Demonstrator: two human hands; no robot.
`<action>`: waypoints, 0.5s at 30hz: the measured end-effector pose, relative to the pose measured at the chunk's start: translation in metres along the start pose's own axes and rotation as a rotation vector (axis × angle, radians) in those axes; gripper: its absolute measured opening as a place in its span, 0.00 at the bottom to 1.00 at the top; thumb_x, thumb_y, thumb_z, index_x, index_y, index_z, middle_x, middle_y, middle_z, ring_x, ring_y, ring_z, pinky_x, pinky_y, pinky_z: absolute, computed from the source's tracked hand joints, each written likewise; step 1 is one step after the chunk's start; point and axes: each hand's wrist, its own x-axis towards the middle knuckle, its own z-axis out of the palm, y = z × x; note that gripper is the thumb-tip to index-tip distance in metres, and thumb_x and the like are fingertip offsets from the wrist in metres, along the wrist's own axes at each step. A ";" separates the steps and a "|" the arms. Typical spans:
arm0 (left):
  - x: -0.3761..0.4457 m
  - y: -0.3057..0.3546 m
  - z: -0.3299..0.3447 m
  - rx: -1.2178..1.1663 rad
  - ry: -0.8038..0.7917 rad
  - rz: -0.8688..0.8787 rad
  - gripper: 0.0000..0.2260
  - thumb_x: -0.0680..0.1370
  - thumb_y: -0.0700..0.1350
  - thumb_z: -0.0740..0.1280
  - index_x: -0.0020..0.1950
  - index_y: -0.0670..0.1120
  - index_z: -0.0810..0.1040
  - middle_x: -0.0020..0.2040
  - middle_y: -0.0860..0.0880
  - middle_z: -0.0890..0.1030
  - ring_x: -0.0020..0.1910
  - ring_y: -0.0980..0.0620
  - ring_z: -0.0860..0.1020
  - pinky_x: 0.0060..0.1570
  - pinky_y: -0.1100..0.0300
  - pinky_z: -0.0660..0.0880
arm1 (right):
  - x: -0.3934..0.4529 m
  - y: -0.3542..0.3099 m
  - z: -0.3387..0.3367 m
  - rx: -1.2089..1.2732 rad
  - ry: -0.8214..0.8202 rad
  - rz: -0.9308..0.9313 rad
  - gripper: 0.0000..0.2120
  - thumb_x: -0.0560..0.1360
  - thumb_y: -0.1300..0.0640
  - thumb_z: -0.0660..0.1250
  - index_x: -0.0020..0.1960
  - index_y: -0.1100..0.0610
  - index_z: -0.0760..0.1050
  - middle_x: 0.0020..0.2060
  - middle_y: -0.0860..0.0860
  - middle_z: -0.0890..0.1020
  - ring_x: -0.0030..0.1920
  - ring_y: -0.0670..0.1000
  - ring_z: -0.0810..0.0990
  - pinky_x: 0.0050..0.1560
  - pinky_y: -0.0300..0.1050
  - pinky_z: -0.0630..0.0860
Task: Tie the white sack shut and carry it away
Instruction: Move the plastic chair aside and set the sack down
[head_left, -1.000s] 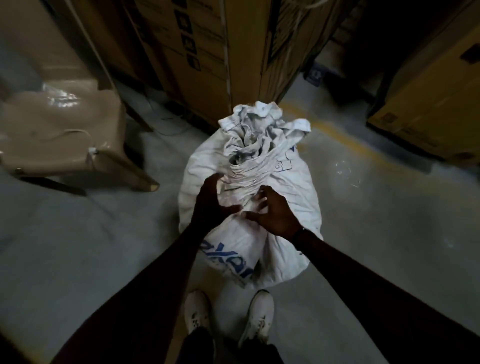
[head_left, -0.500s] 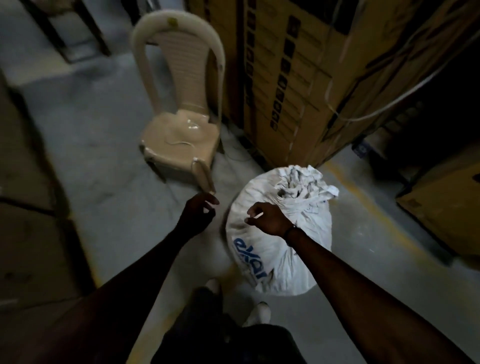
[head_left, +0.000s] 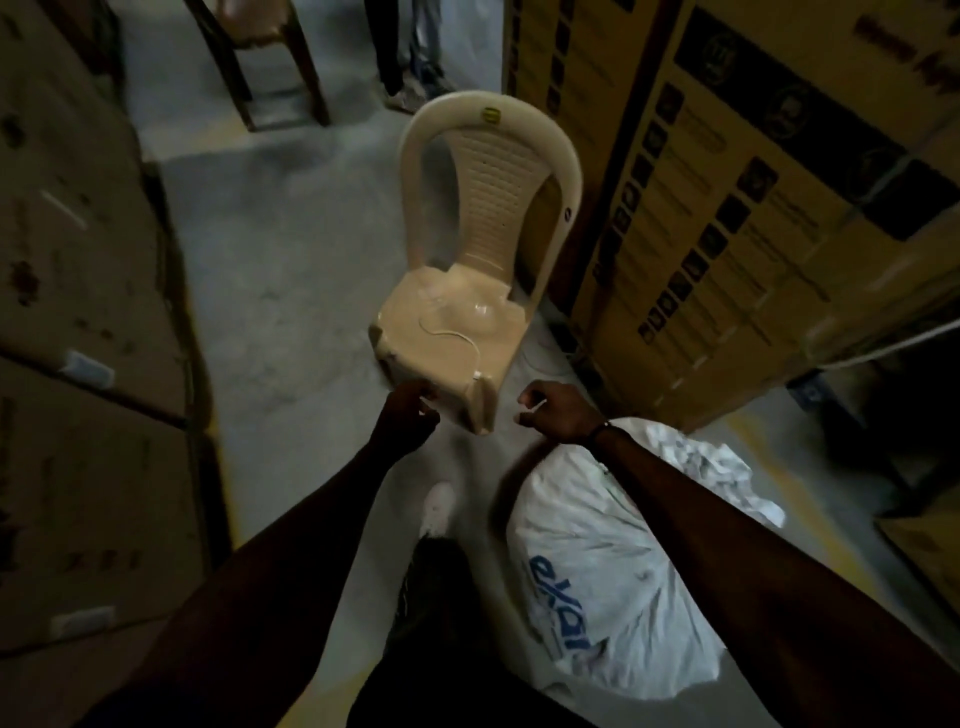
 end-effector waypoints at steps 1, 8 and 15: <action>0.026 -0.011 -0.007 0.020 0.000 -0.007 0.16 0.76 0.30 0.70 0.64 0.31 0.77 0.62 0.33 0.79 0.57 0.35 0.81 0.58 0.45 0.78 | 0.029 -0.005 0.001 0.000 0.007 0.028 0.19 0.77 0.56 0.77 0.64 0.64 0.79 0.62 0.60 0.83 0.61 0.61 0.83 0.64 0.52 0.77; 0.210 -0.087 -0.017 0.127 -0.104 -0.086 0.16 0.77 0.36 0.71 0.65 0.37 0.77 0.63 0.35 0.76 0.59 0.36 0.78 0.59 0.50 0.74 | 0.196 -0.008 0.025 0.028 0.055 0.225 0.22 0.77 0.54 0.77 0.66 0.62 0.77 0.63 0.61 0.83 0.62 0.61 0.83 0.63 0.51 0.76; 0.354 -0.174 0.028 0.230 -0.255 -0.061 0.18 0.78 0.39 0.69 0.68 0.38 0.75 0.66 0.37 0.73 0.61 0.37 0.77 0.62 0.47 0.74 | 0.324 0.032 0.091 0.023 0.042 0.291 0.20 0.78 0.56 0.76 0.66 0.62 0.77 0.62 0.64 0.82 0.64 0.63 0.80 0.64 0.54 0.75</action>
